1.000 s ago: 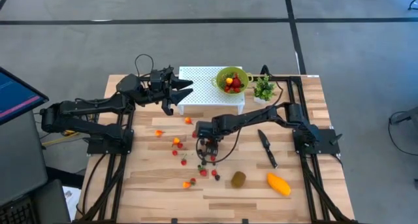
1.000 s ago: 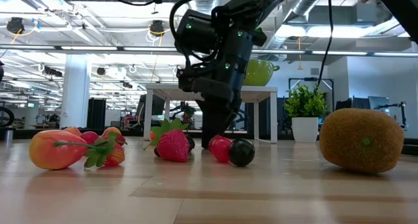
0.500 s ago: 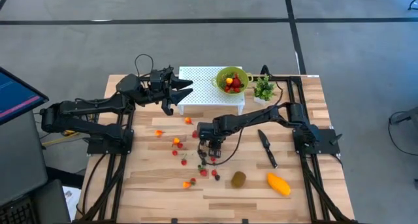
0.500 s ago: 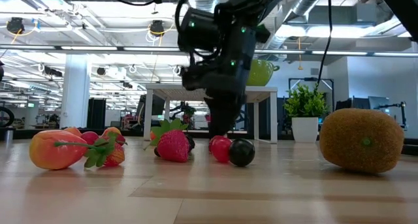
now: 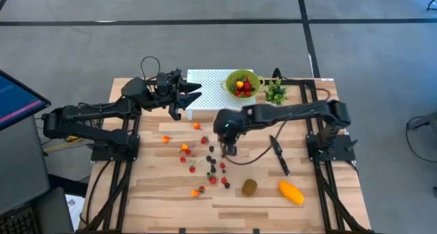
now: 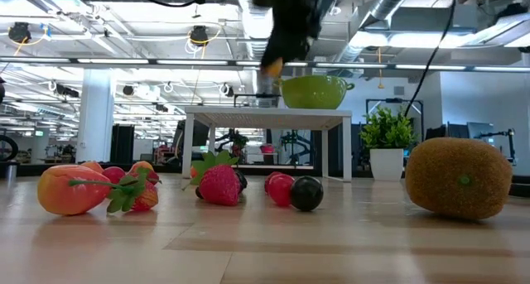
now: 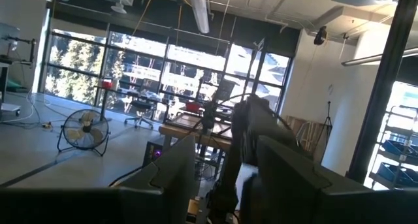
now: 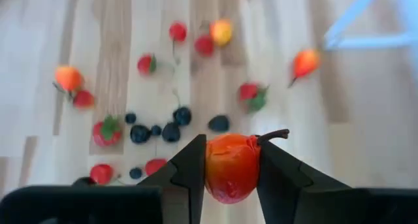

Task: Pick & Place Fruit
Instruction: Put the orange pear into the green strainer bowl, then put the black blueberry into the green strainer bowl

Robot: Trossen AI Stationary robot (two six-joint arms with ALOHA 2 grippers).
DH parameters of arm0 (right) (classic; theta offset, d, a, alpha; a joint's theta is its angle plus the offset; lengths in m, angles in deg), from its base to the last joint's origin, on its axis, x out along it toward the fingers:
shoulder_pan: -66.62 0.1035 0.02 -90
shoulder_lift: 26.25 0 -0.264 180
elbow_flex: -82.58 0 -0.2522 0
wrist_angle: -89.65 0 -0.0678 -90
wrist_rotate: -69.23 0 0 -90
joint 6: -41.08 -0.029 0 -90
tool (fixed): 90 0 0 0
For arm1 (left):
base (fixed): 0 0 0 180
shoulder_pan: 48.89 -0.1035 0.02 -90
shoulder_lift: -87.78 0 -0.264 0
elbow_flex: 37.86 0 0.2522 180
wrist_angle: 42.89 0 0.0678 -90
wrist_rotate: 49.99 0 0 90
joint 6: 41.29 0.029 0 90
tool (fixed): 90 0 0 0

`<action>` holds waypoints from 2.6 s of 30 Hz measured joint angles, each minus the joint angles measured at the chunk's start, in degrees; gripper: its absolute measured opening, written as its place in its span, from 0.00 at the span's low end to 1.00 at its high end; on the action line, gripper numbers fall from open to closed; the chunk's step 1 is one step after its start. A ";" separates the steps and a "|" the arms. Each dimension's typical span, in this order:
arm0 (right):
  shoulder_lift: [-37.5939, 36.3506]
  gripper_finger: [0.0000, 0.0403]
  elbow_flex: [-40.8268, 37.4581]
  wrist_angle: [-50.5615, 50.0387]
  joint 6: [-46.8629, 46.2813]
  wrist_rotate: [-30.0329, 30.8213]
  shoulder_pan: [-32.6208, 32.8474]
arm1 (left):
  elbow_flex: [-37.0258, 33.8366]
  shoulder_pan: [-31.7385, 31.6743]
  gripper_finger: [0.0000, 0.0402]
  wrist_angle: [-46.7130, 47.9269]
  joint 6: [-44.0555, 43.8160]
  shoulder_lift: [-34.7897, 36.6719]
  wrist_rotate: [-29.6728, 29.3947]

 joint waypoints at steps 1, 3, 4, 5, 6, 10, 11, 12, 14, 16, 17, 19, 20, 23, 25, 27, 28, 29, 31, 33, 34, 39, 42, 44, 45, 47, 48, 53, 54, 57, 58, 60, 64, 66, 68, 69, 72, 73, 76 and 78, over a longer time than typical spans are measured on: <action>-1.57 0.25 0.00 -0.12 0.46 0.06 -0.35 | 0.00 0.00 0.40 0.00 0.00 0.02 0.00; -4.41 0.25 0.07 0.61 1.36 0.12 -1.24 | 0.00 0.00 0.40 0.00 0.00 0.00 0.00; -5.67 0.25 0.07 0.70 1.58 0.14 -1.89 | 0.00 0.00 0.40 0.00 0.00 0.00 0.00; -6.70 0.25 0.07 0.82 1.71 0.14 -2.59 | 0.00 0.00 0.40 0.00 0.00 0.00 0.00; -7.69 0.25 0.07 0.89 1.77 0.14 -3.41 | 0.00 0.00 0.40 0.00 0.00 0.00 0.00; -10.52 0.25 0.07 0.62 2.54 0.21 -6.95 | 0.00 0.00 0.40 0.00 0.00 0.00 0.01; -11.15 0.25 0.07 0.61 2.95 0.23 -7.85 | 0.00 0.00 0.40 0.00 0.00 0.00 0.00; -11.73 0.25 0.07 0.56 3.17 0.23 -8.81 | 0.00 0.00 0.40 0.00 0.00 0.00 0.01; -12.53 0.25 0.13 0.24 3.30 0.23 -10.76 | 0.00 0.00 0.40 0.00 0.00 0.00 0.02; -12.97 0.25 0.13 -0.61 3.41 0.21 -12.68 | 0.00 0.00 0.40 0.00 0.00 0.00 0.00; -13.11 0.25 0.13 -1.09 3.84 0.21 -13.65 | 0.00 0.00 0.40 -0.04 0.00 0.00 0.00; -13.22 0.25 0.14 -1.48 4.60 0.23 -15.41 | 0.00 0.02 0.40 -0.08 0.00 0.01 0.01; -13.22 0.25 0.13 -2.11 4.64 0.23 -16.36 | 0.00 0.00 0.40 -0.09 0.00 0.00 0.01; -13.20 0.25 0.13 -3.44 4.79 0.23 -19.09 | 0.00 0.01 0.40 -0.11 0.00 0.00 0.00; -12.88 0.25 0.15 -3.86 4.77 0.23 -20.62 | 0.00 0.00 0.40 -0.15 0.00 0.00 0.00; -12.68 0.25 0.10 -4.60 4.79 0.23 -22.11 | 0.00 0.00 0.40 -0.13 0.00 0.00 0.02; -12.68 0.25 0.09 -4.57 4.76 0.23 -22.82 | 0.00 0.00 0.40 -0.17 0.00 0.00 0.00; -12.74 0.25 0.11 -4.51 4.73 0.23 -23.52 | 0.00 0.00 0.40 -0.16 0.00 0.01 0.01; -12.76 0.25 0.11 -4.62 4.74 0.23 -24.80 | 0.00 0.00 0.40 -0.18 0.00 0.00 0.02; -12.76 0.25 0.11 -5.45 4.74 0.23 -26.23 | 0.00 0.00 0.40 -0.20 0.00 0.00 0.00; -12.76 0.25 0.11 -5.85 4.74 0.21 -26.99 | 0.00 0.00 0.40 -0.20 0.00 0.00 0.02; -12.76 0.25 0.11 -8.19 4.75 0.23 -30.83 | 0.00 0.00 0.40 -0.26 0.00 0.00 0.02; -12.76 0.25 0.11 -9.12 4.74 0.23 -32.79 | 0.00 0.00 0.40 -0.33 0.00 0.00 0.00; -12.76 0.25 0.11 -9.58 4.74 0.23 -34.03 | 0.00 0.00 0.40 -0.35 0.00 0.00 0.02; -12.76 0.25 0.11 -10.04 4.74 0.23 -34.55 | 0.00 0.00 0.40 -0.37 0.00 0.00 0.01; -12.76 0.25 0.11 -10.94 4.74 0.23 -35.43 | 0.00 0.00 0.40 -0.37 0.00 0.00 0.01; -12.76 0.25 0.11 -11.17 4.72 0.23 -35.76 | 0.00 0.00 0.40 -0.37 0.00 0.00 0.01; -12.76 0.26 0.11 -12.54 4.59 0.23 -36.35 | 0.00 0.00 0.40 -0.37 0.00 0.00 0.02; -12.76 0.26 0.11 -12.55 4.59 0.23 -36.34 | 0.00 0.00 0.40 -0.35 0.00 0.00 0.00; -12.76 0.26 0.11 -12.57 4.59 0.21 -36.31 | 0.00 0.01 0.40 -0.35 0.00 0.00 0.02; -12.76 0.26 0.11 -12.57 4.59 0.21 -36.31 | 0.00 0.00 0.40 -0.36 0.00 0.00 0.01; -12.76 0.26 0.11 -12.57 4.61 0.23 -36.20 | 0.00 0.00 0.40 -0.36 0.00 0.00 0.02; -12.76 0.26 0.11 -12.57 4.59 0.21 -36.22 | 0.00 0.00 0.40 -0.35 0.00 0.00 0.02; -12.76 0.29 0.11 -12.57 4.59 0.21 -36.22 | 0.00 0.00 0.40 -0.35 0.00 0.00 0.02; -12.76 0.32 0.11 -12.57 4.61 0.21 -36.22 | 0.00 0.00 0.40 -0.36 0.00 0.00 0.01; -12.76 0.35 0.11 -12.57 4.63 0.21 -36.22 | 0.00 0.00 0.40 -0.35 0.00 0.00 0.01; -12.76 0.42 0.11 -12.61 4.63 0.21 -36.22 | 0.00 0.00 0.40 -0.35 0.00 0.00 0.02; -12.76 0.44 0.11 -12.62 4.63 0.23 -36.22 | 0.00 0.00 0.40 -0.35 0.00 0.00 0.02; -12.76 0.49 0.11 -12.62 4.63 0.21 -36.22 | 0.00 0.00 0.40 -0.35 0.00 0.00 0.02; -12.76 0.51 0.11 -12.62 4.63 0.21 -36.17 | 0.00 0.00 0.40 -0.35 0.00 0.01 0.01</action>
